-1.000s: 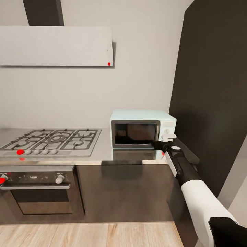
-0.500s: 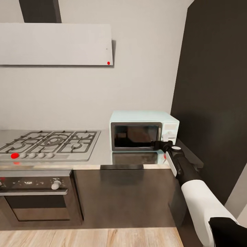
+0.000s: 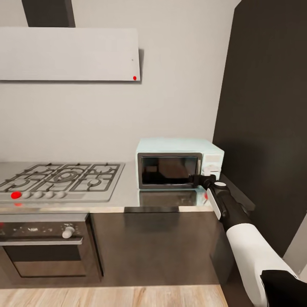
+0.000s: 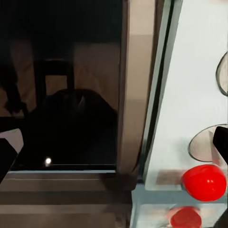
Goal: In the kitchen, take the popcorn bag from the countertop, put it into the microwave, and heat it until the popcorn is cooked so the cooked popcorn ends up inside the bag.
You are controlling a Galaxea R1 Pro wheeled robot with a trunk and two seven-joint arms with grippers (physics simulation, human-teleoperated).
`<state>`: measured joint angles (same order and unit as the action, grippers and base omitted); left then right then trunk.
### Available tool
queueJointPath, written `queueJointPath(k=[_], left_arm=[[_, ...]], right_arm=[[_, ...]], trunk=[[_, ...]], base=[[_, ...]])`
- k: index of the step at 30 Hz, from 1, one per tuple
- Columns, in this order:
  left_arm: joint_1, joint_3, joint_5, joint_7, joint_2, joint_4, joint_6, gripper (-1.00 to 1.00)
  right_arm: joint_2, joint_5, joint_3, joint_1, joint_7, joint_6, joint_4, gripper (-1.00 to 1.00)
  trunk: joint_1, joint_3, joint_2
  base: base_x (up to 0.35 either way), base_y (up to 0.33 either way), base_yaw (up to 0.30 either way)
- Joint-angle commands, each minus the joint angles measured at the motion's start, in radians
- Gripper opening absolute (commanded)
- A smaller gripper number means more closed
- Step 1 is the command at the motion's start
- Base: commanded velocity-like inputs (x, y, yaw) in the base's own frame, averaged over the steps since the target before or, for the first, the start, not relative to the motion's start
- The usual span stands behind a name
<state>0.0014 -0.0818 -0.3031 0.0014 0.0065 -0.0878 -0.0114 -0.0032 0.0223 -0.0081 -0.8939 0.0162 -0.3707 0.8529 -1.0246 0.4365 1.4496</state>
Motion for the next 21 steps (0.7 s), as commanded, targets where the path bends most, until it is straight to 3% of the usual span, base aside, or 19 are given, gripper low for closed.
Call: queueJointPath(k=[1,16,21], left_arm=[[0.0,-0.007,0.001,0.0,0.0,-0.001,-0.001,1.0],[0.0,-0.007,0.001,0.0,0.001,-0.001,-0.001,1.0],[0.0,-0.007,0.001,0.0,0.001,-0.001,-0.001,1.0]], right_arm=[[0.0,0.002,-0.001,0.0,0.001,-0.005,0.002,1.0],[-0.001,0.001,-0.003,0.0,0.0,0.012,0.0,1.0],[-0.022,-0.001,-0.003,0.0,-0.005,0.013,0.0,1.0]], trunk=[[0.0,0.001,0.0],[0.0,0.001,0.0],[0.0,0.001,0.0]], base=[[0.279,0.0,0.0],[0.013,0.0,0.0],[0.0,0.0,0.0]])
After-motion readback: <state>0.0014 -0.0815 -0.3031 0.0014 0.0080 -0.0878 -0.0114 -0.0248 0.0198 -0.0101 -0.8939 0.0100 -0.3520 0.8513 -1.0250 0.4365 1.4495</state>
